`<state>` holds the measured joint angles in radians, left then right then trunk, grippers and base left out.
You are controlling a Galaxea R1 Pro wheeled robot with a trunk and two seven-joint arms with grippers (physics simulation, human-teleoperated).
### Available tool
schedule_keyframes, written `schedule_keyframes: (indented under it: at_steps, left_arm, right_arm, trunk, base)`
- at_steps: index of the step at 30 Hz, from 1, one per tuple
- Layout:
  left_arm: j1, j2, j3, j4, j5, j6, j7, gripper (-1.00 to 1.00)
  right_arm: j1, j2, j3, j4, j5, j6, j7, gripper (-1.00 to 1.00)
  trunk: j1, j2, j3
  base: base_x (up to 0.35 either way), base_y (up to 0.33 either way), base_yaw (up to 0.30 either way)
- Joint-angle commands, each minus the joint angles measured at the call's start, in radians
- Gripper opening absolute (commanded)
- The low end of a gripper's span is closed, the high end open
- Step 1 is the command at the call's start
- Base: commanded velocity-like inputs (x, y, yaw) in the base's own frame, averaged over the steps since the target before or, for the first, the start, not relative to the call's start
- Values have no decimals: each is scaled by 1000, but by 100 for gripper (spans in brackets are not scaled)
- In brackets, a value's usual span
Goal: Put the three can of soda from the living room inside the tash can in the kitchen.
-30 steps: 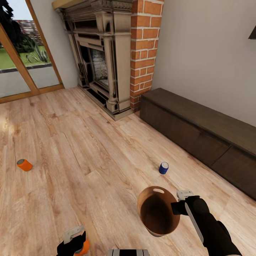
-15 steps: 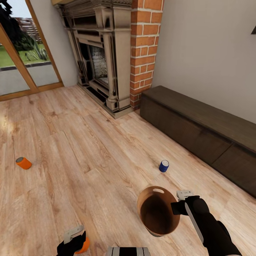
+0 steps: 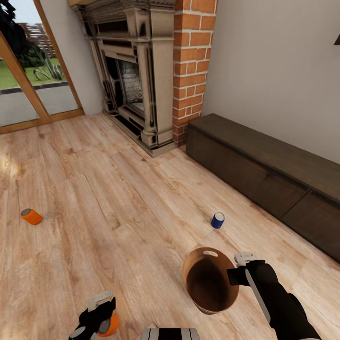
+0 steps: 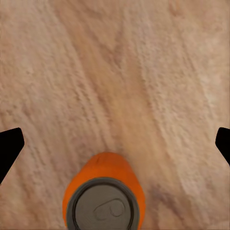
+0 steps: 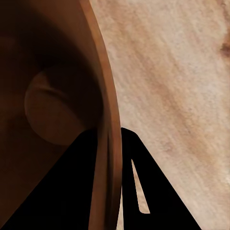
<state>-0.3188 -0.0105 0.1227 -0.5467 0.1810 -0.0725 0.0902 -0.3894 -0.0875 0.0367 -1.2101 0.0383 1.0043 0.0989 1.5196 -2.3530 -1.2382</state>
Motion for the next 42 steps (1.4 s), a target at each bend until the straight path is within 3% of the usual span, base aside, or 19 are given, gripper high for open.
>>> schedule_keyframes:
  at_steps: [1, 17, 42]
  left_arm:
    - [-7, 1, 0, 10, 0, 0, 0, 100]
    - [-20, 26, 0, 31, 0, 0, 0, 100]
    - [-20, 29, 0, 31, 2, 0, 0, 100]
  right_arm:
    - [0, 0, 0, 0, -17, 0, 5, -100]
    - [0, 0, 0, 0, -17, 0, 5, -100]
    - [0, 0, 0, 0, -17, 0, 5, -100]
  trunk:
    - [0, 0, 0]
    - [0, 0, -2]
    - [0, 0, -40]
  base:
    - [0, 0, 0]
    - [0, 0, 0]
    - [0, 0, 0]
